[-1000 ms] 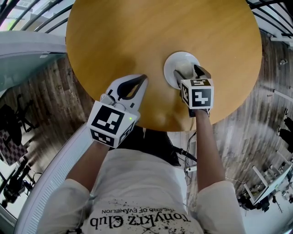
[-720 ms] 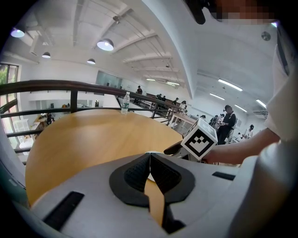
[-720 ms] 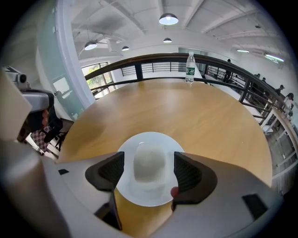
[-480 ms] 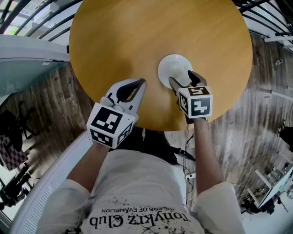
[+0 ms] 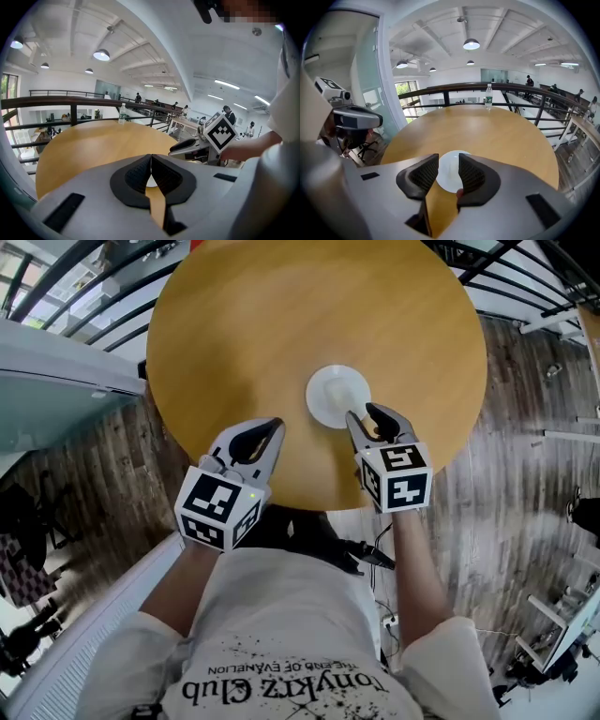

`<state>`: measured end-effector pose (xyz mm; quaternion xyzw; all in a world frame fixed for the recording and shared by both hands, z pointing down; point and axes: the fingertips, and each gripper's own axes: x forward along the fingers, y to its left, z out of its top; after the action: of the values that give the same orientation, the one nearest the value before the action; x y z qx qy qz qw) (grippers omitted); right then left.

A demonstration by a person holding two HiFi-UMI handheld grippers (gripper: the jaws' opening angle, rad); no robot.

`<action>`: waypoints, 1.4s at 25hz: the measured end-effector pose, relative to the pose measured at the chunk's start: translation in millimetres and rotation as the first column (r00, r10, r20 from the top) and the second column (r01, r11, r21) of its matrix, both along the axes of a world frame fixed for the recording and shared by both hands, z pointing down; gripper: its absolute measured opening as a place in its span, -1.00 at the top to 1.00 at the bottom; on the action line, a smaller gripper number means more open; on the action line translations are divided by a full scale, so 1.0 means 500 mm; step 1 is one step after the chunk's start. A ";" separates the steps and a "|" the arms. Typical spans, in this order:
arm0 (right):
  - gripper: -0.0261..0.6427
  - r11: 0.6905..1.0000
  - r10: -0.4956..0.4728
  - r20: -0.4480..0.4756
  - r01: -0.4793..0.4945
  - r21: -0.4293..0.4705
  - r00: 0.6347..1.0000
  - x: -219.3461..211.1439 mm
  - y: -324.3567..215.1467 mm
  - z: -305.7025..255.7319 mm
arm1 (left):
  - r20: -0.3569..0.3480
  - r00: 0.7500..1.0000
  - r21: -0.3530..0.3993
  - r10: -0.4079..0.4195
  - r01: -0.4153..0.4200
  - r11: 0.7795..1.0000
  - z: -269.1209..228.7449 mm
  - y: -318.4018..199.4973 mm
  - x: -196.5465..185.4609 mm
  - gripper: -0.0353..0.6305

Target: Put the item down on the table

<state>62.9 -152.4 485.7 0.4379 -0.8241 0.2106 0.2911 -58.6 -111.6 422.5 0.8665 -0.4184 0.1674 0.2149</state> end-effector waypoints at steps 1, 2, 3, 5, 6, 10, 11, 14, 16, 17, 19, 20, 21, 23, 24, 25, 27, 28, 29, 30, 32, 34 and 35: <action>0.51 1.000 0.008 0.002 -0.008 0.015 1.000 0.007 0.006 -0.014 | -0.001 1.000 0.007 0.005 -0.005 1.000 -0.009 0.006 0.006 0.82; 0.55 0.999 0.016 0.004 -0.016 0.028 1.000 0.013 0.014 -0.028 | -0.002 1.000 0.013 0.011 -0.011 1.000 -0.018 0.013 0.011 0.82; 0.59 0.999 0.022 0.004 -0.022 0.041 1.000 0.018 0.022 -0.041 | -0.002 1.000 0.020 0.018 -0.018 1.000 -0.026 0.020 0.016 0.82; 0.71 0.997 0.032 0.001 -0.032 0.065 0.999 0.025 0.037 -0.064 | 0.005 0.999 0.040 0.035 -0.035 0.999 -0.044 0.035 0.022 0.82; 0.72 0.996 0.037 0.002 -0.037 0.075 0.999 0.029 0.044 -0.074 | 0.008 0.999 0.051 0.044 -0.044 0.998 -0.052 0.041 0.025 0.82; 0.78 0.994 0.052 0.019 -0.053 0.096 0.998 0.051 0.070 -0.109 | 0.002 0.998 0.068 0.069 -0.069 0.995 -0.076 0.058 0.049 0.82; 0.79 0.994 0.049 0.022 -0.051 0.097 0.999 0.055 0.077 -0.116 | 0.000 0.997 0.067 0.071 -0.071 0.995 -0.080 0.061 0.055 0.82; 0.80 0.995 0.039 0.032 -0.042 0.096 0.999 0.059 0.100 -0.126 | -0.009 0.997 0.070 0.072 -0.071 0.995 -0.089 0.071 0.065 0.82; 0.81 0.995 0.043 0.051 -0.048 0.092 0.998 0.058 0.114 -0.130 | -0.015 0.997 0.073 0.071 -0.070 0.995 -0.094 0.074 0.066 0.82; 0.81 0.995 0.047 0.063 -0.053 0.089 0.997 0.057 0.122 -0.133 | -0.016 0.997 0.074 0.071 -0.069 0.995 -0.096 0.076 0.065 0.82; 0.82 0.995 0.052 0.086 -0.059 0.077 0.995 0.055 0.138 -0.137 | -0.019 0.997 0.075 0.069 -0.068 0.995 -0.099 0.079 0.063 0.82; 0.83 0.996 0.052 0.095 -0.059 0.070 0.994 0.054 0.146 -0.138 | -0.021 0.997 0.074 0.068 -0.067 0.995 -0.100 0.081 0.062 0.82; 0.84 0.996 0.052 0.099 -0.058 0.063 0.994 0.054 0.153 -0.138 | -0.022 0.998 0.072 0.067 -0.065 0.995 -0.101 0.083 0.061 0.82; 0.85 0.997 0.049 0.097 -0.054 0.055 0.994 0.055 0.164 -0.137 | -0.022 0.998 0.067 0.066 -0.065 0.996 -0.101 0.087 0.062 0.82; 0.85 0.997 0.047 0.097 -0.052 0.051 0.994 0.056 0.168 -0.137 | -0.021 0.998 0.065 0.067 -0.066 0.996 -0.100 0.090 0.063 0.82; 0.85 0.998 0.046 0.099 -0.051 0.047 0.994 0.056 0.171 -0.137 | -0.021 0.997 0.062 0.068 -0.067 0.996 -0.100 0.092 0.064 0.82; 0.85 0.998 0.047 0.104 -0.052 0.045 0.993 0.057 0.173 -0.141 | -0.020 0.997 0.059 0.072 -0.070 0.996 -0.100 0.094 0.069 0.82; 0.85 0.997 0.048 0.107 -0.053 0.048 0.993 0.059 0.172 -0.145 | -0.020 0.997 0.058 0.074 -0.073 0.996 -0.100 0.094 0.072 0.82; 0.85 0.997 0.049 0.109 -0.055 0.051 0.993 0.060 0.170 -0.149 | -0.023 0.997 0.056 0.078 -0.076 0.995 -0.101 0.094 0.076 0.82; 0.85 0.997 0.050 0.112 -0.056 0.055 0.992 0.062 0.168 -0.154 | -0.029 0.996 0.052 0.083 -0.081 0.995 -0.102 0.093 0.081 0.82; 0.85 0.996 0.053 0.119 -0.061 0.059 0.991 0.066 0.164 -0.163 | -0.045 0.995 0.039 0.094 -0.092 0.995 -0.104 0.092 0.090 0.82; 0.85 0.996 0.056 0.122 -0.064 0.064 0.991 0.069 0.160 -0.169 | -0.052 0.993 0.034 0.102 -0.101 0.994 -0.106 0.090 0.095 0.82; 0.85 0.996 0.057 0.123 -0.065 0.066 0.991 0.071 0.158 -0.172 | -0.051 0.993 0.035 0.105 -0.103 0.994 -0.108 0.089 0.097 0.82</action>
<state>98.4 -73.4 399.9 0.4593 -0.8333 0.2165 0.2184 -10.2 -67.4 368.7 0.8946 -0.3696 0.1487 0.2026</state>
